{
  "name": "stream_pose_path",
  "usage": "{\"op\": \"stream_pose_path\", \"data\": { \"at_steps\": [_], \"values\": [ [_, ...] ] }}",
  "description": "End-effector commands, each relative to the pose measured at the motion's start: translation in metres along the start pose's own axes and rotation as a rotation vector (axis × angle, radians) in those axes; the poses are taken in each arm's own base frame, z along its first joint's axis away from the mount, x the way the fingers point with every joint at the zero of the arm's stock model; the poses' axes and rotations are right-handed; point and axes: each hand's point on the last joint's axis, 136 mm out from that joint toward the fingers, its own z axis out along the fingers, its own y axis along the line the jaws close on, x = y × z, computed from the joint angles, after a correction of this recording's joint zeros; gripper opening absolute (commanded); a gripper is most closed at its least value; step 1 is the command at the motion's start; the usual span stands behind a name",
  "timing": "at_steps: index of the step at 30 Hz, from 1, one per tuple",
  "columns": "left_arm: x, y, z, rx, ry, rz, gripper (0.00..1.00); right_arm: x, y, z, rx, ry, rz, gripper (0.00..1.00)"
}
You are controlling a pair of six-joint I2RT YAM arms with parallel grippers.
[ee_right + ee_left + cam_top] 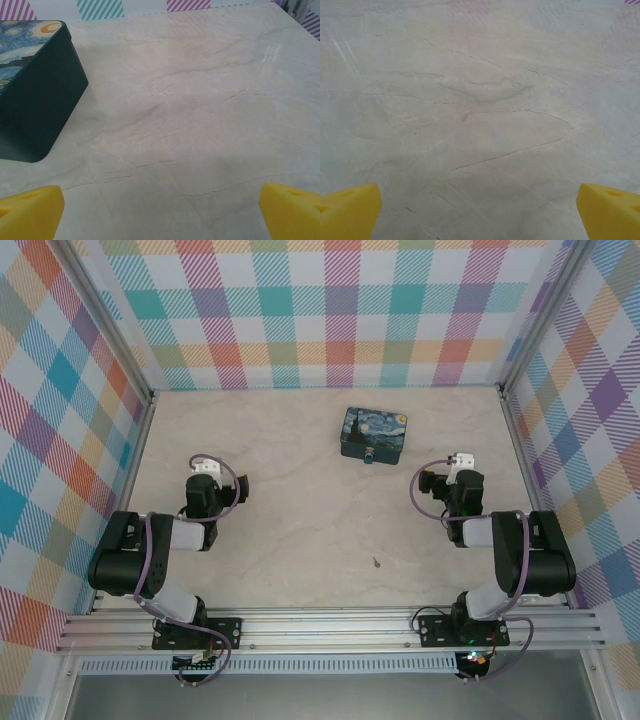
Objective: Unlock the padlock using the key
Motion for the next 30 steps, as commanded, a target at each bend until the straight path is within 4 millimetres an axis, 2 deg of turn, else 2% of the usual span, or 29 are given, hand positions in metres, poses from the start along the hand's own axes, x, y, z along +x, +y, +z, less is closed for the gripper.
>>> {"op": "stream_pose_path", "data": {
  "at_steps": [1,22,25,30],
  "values": [
    [-0.01,-0.001,0.003,0.011,-0.024,0.005,1.0,-0.013,0.001,-0.002,0.001,-0.051,0.012,1.0],
    [-0.011,0.004,0.002,-0.014,-0.03,-0.006,1.0,-0.012,0.001,-0.001,0.0,-0.049,0.013,1.0],
    [-0.028,0.01,-0.011,-0.047,-0.05,-0.023,1.0,-0.015,-0.004,-0.004,0.029,-0.054,0.03,1.0],
    [-0.073,0.016,-0.054,-0.082,-0.124,-0.052,1.0,-0.018,-0.001,-0.013,0.007,-0.098,0.02,1.0]
  ]
}}
